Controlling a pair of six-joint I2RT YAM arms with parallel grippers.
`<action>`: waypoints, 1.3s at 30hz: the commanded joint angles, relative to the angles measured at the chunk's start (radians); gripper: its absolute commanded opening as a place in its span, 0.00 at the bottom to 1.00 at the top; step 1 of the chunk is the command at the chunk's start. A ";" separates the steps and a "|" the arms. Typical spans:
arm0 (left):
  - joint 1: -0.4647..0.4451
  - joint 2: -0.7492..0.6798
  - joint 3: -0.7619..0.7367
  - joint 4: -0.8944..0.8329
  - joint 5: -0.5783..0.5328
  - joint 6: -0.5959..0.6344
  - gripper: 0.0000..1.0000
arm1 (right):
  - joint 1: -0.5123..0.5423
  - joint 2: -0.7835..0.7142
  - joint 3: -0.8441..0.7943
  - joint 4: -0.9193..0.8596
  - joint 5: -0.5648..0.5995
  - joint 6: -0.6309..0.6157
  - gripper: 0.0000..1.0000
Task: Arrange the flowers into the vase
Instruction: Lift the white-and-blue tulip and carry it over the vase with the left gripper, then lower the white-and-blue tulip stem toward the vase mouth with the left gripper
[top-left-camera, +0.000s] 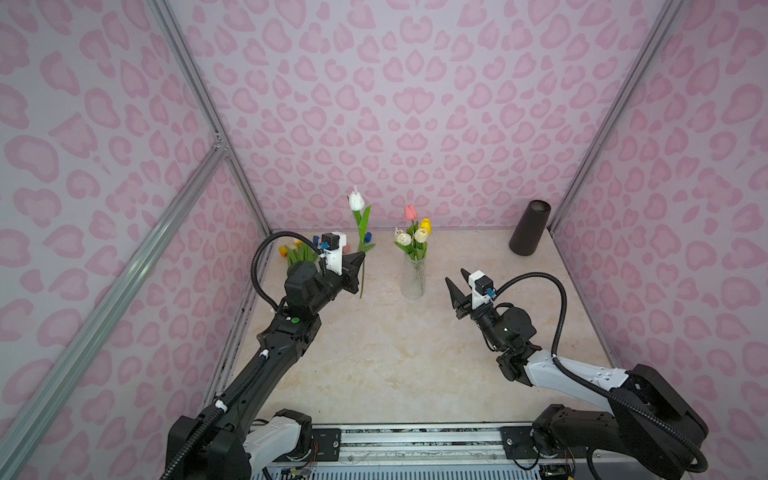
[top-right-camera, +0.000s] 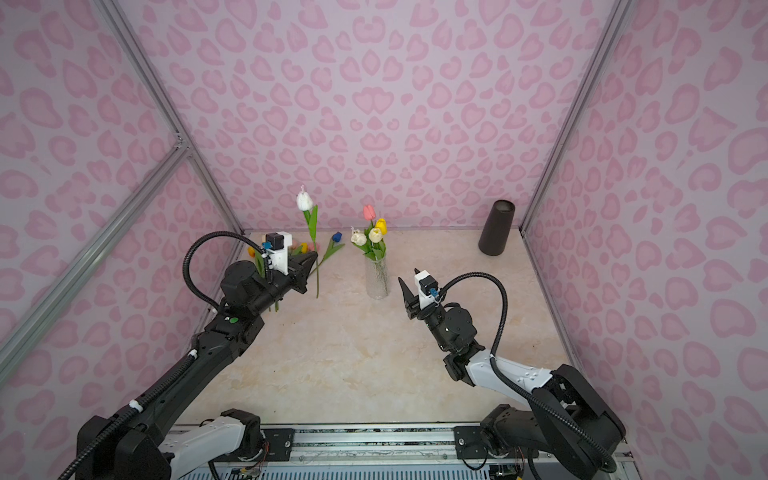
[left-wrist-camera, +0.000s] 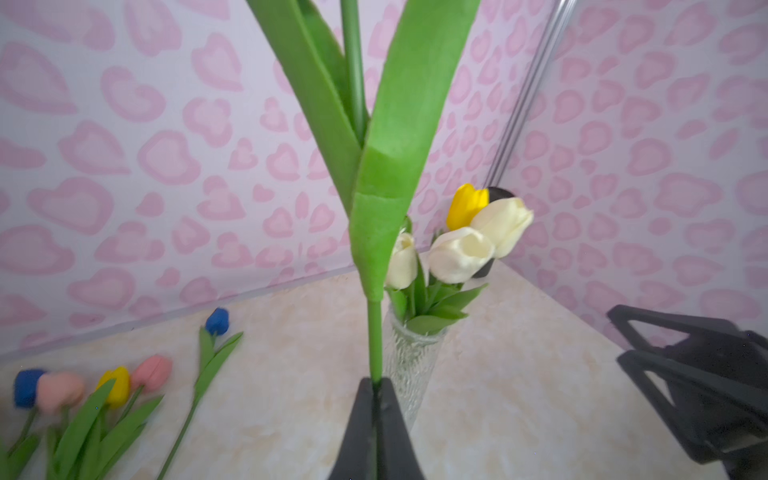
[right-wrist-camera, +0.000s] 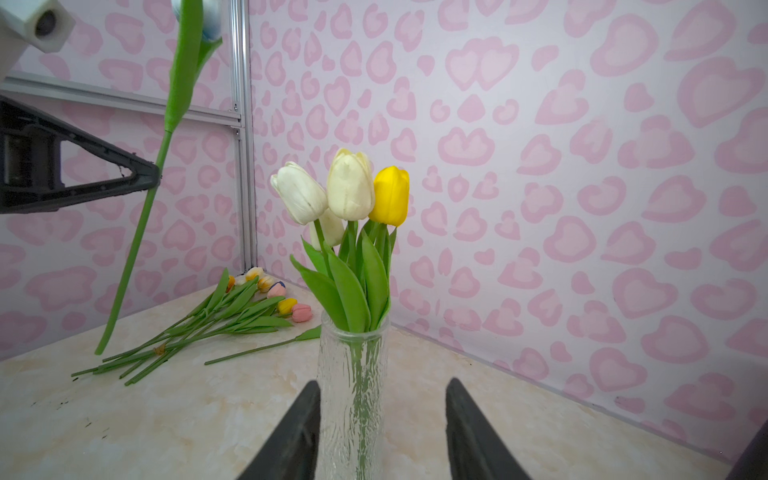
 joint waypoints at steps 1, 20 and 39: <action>-0.030 -0.034 -0.068 0.377 0.111 -0.041 0.03 | 0.006 0.003 0.001 0.054 0.006 0.006 0.49; -0.231 0.335 0.128 0.638 0.227 0.010 0.03 | 0.029 -0.048 -0.001 0.032 0.012 0.000 0.50; -0.180 0.621 0.363 0.651 0.196 0.072 0.03 | 0.037 -0.117 -0.024 -0.023 0.040 -0.027 0.52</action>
